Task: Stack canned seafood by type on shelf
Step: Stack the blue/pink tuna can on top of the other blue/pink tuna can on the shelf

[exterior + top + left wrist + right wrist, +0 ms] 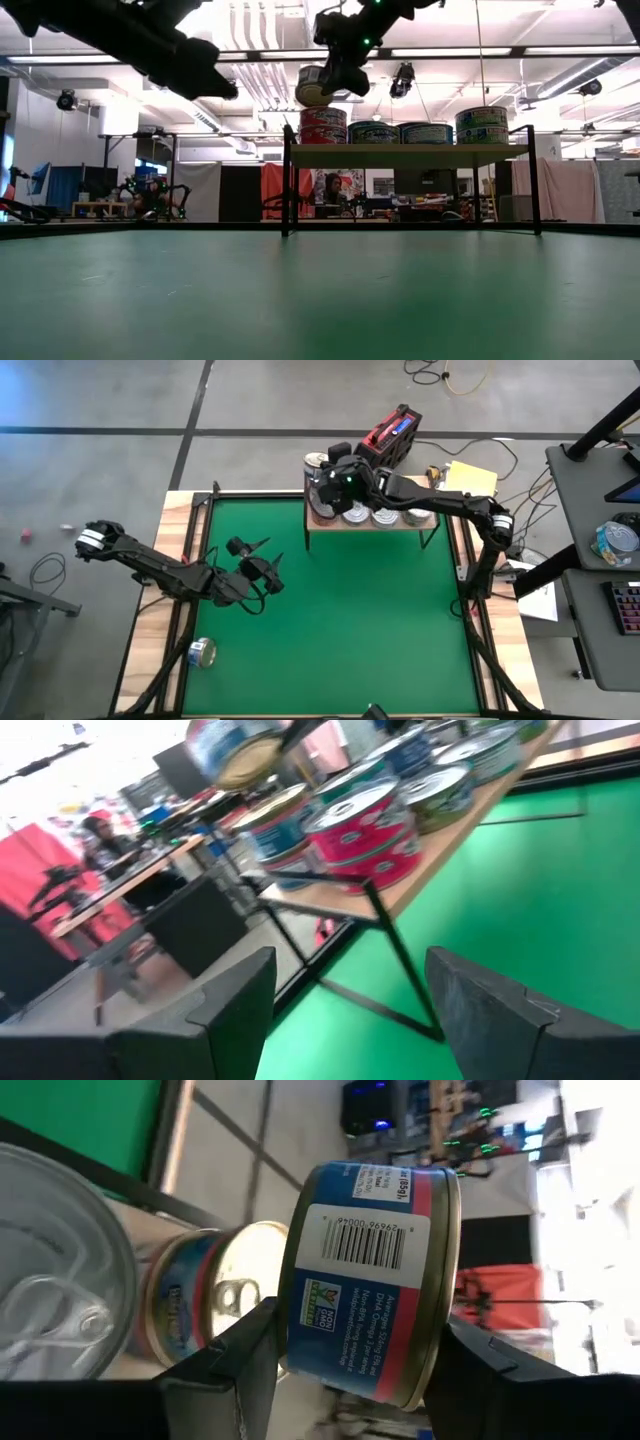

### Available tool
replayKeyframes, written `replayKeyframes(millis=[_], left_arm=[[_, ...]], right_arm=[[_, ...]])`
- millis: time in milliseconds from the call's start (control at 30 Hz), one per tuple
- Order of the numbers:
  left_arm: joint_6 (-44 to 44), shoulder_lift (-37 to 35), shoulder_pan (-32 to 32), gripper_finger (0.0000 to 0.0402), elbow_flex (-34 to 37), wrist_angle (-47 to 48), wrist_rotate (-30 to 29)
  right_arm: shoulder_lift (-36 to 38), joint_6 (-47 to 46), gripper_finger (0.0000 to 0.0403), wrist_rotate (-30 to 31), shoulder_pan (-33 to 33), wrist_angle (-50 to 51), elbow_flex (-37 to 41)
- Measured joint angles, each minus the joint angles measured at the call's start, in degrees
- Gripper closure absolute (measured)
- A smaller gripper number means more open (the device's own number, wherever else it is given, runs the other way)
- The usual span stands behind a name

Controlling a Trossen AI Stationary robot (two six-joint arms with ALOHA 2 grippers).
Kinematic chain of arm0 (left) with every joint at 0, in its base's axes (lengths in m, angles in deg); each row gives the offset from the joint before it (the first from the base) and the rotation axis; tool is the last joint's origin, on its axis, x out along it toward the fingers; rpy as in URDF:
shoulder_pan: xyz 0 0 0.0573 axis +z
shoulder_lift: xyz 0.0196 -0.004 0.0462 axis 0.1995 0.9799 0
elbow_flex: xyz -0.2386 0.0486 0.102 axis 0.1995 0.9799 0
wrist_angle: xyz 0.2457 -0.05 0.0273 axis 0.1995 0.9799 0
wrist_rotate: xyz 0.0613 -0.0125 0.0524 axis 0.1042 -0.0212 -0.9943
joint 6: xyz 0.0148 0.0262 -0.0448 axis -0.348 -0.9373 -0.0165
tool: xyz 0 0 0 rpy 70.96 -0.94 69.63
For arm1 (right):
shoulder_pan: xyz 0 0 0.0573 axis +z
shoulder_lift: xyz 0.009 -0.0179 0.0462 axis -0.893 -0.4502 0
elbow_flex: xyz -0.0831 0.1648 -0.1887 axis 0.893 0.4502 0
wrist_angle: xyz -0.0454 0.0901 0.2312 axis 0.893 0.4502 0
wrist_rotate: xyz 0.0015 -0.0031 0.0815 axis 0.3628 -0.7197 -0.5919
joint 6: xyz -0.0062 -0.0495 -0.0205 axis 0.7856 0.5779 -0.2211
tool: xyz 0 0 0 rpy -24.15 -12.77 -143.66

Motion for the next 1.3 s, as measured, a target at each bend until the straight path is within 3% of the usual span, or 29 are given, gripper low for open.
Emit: replayKeyframes(millis=[133, 533, 1300], left_arm=[[0.77, 0.00, 0.02, 0.0162, 0.00, 0.50, -1.97], [1.35, 0.00, 0.07, 0.0162, 0.00, 2.11, -5.58], [1.72, 0.04, 0.07, 0.0162, 0.00, 2.91, -5.56]], right_arm=[[-0.01, -3.56, 0.0218, -3.63, -1.08, 4.54, -2.29], [0.08, -3.27, 0.0215, -3.83, -1.65, 11.52, -3.72], [-1.87, -1.52, 0.0217, -3.36, -1.98, 10.30, -3.61]])
